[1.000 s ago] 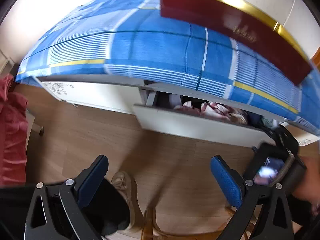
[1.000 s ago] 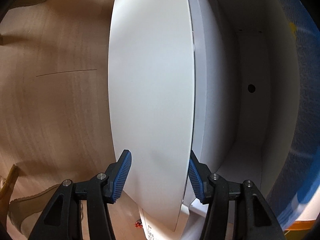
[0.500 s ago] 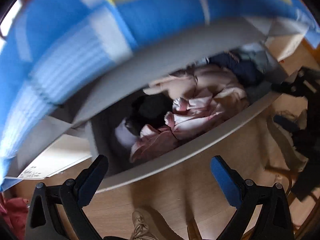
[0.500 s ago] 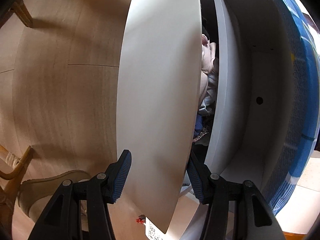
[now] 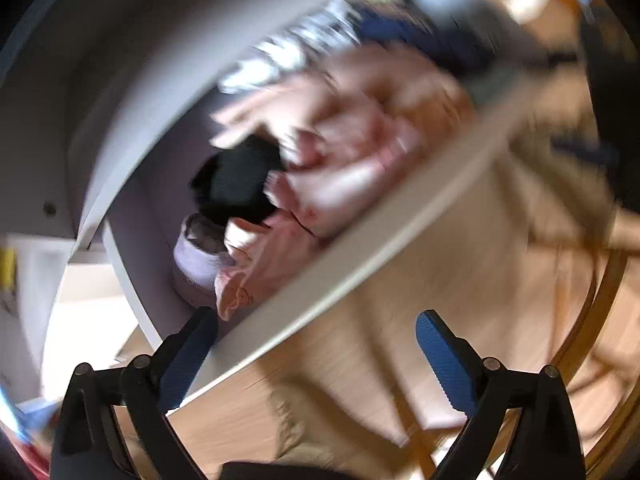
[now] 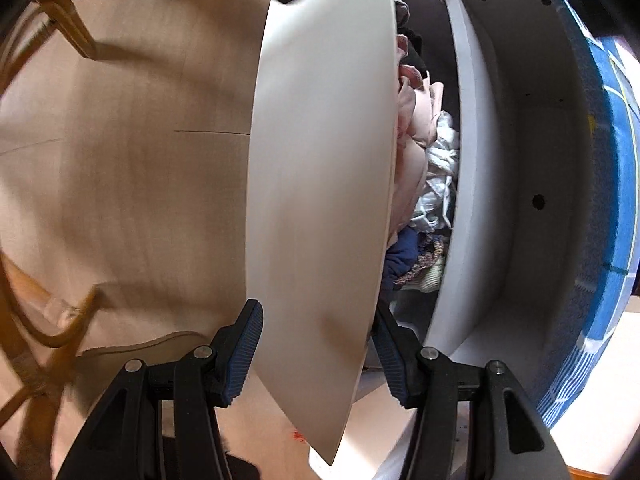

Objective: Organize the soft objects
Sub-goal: 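Lower both tools into the shelf toward the pile of clothes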

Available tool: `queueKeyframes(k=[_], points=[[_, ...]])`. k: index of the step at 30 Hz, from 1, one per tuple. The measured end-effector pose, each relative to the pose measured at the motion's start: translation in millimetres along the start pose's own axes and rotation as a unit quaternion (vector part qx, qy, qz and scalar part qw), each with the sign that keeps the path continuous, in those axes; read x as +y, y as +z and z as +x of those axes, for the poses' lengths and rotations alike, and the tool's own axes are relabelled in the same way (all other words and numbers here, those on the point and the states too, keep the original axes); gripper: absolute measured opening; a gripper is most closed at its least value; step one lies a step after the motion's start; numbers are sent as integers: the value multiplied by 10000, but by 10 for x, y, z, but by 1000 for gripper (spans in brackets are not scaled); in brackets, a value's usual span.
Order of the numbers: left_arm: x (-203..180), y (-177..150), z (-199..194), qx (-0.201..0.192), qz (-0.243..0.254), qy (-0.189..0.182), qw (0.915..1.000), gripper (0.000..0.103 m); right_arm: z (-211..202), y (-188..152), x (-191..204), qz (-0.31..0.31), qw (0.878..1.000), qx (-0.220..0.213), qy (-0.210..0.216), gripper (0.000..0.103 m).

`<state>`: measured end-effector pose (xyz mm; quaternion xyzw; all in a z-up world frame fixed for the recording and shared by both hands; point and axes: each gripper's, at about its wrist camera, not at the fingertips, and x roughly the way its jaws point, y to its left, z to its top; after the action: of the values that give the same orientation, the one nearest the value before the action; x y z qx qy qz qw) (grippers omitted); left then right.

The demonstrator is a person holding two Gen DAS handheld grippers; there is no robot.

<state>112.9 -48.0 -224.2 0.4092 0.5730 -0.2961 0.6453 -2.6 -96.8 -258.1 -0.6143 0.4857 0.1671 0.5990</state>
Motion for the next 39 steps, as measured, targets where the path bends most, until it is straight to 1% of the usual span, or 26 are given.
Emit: queueKeyframes(k=[2, 4, 7, 8, 10, 13, 15, 17, 19, 21, 22, 23, 24, 26, 27, 28, 29, 30, 31, 33, 35, 37, 39], points=[[-109, -44, 10, 244, 397, 19, 9989, 102, -68, -3, -9, 111, 9993, -2, 348, 59], [-143, -77, -14, 413, 556, -187, 9974, 102, -111, -8, 42, 133, 9974, -31, 712, 59], [-105, -109, -84, 546, 555, -534, 9955, 102, -234, -38, 126, -85, 9958, -60, 909, 59], [-58, -141, -121, 587, 583, -587, 9948, 102, -269, -45, 147, -149, 9954, -61, 948, 59], [-100, -243, -204, 690, 697, -709, 9927, 102, -347, -53, 175, -235, 9936, -61, 1100, 59], [-72, -276, -273, 862, 756, -1039, 9880, 102, -428, -72, 241, -344, 9901, -65, 1362, 59], [-24, -287, -340, 970, 847, -1179, 9846, 102, -484, -85, 296, -461, 9872, -87, 1526, 59], [12, -254, -417, 992, 992, -1170, 9832, 102, -516, -70, 356, -591, 9859, -85, 1561, 57], [56, -198, -448, 1004, 1057, -1102, 9832, 102, -543, -74, 336, -608, 9850, -117, 1611, 56], [145, -141, -480, 1000, 967, -1209, 9829, 102, -578, -81, 244, -426, 9824, -179, 1812, 56], [126, -126, -483, 1003, 943, -1229, 9828, 102, -633, -81, 142, -238, 9786, -270, 2028, 55], [93, -147, -483, 1013, 972, -1220, 9826, 102, -673, -83, 80, -111, 9760, -363, 2146, 55], [109, -152, -507, 1028, 1029, -1197, 9821, 102, -716, -86, 11, 34, 9733, -464, 2249, 55], [159, -130, -532, 1041, 963, -1271, 9817, 102, -785, -85, -205, 470, 9670, -648, 2420, 55], [197, -110, -547, 1054, 951, -1305, 9812, 102, -781, -90, -282, 650, 9644, -665, 2475, 55], [227, -95, -557, 1059, 927, -1339, 9810, 102, -765, -93, -364, 850, 9626, -646, 2488, 55], [157, -154, -474, 1051, 899, -1362, 9810, 102, -732, -100, -428, 1033, 9639, -597, 2381, 55], [180, -149, -491, 1063, 861, -1403, 9806, 101, -695, -121, -483, 1162, 9650, -535, 2289, 55], [218, -232, -561, 1095, 787, -1433, 9804, 101, -607, -154, -520, 1328, 9636, -426, 2281, 55], [296, -217, -576, 1151, 657, -1457, 9804, 101, -509, -204, -609, 1644, 9587, -301, 2302, 55], [336, -217, -572, 1217, 557, -1476, 9800, 101, -403, -280, -768, 2184, 9487, -111, 2285, 55], [423, -206, -612, 1211, 509, -1463, 9805, 101, -347, -361, -947, 2688, 9392, 20, 2136, 55], [512, -158, -653, 1146, 337, -1477, 9818, 102, -304, -465, -1129, 3272, 9244, 235, 1945, 55]])
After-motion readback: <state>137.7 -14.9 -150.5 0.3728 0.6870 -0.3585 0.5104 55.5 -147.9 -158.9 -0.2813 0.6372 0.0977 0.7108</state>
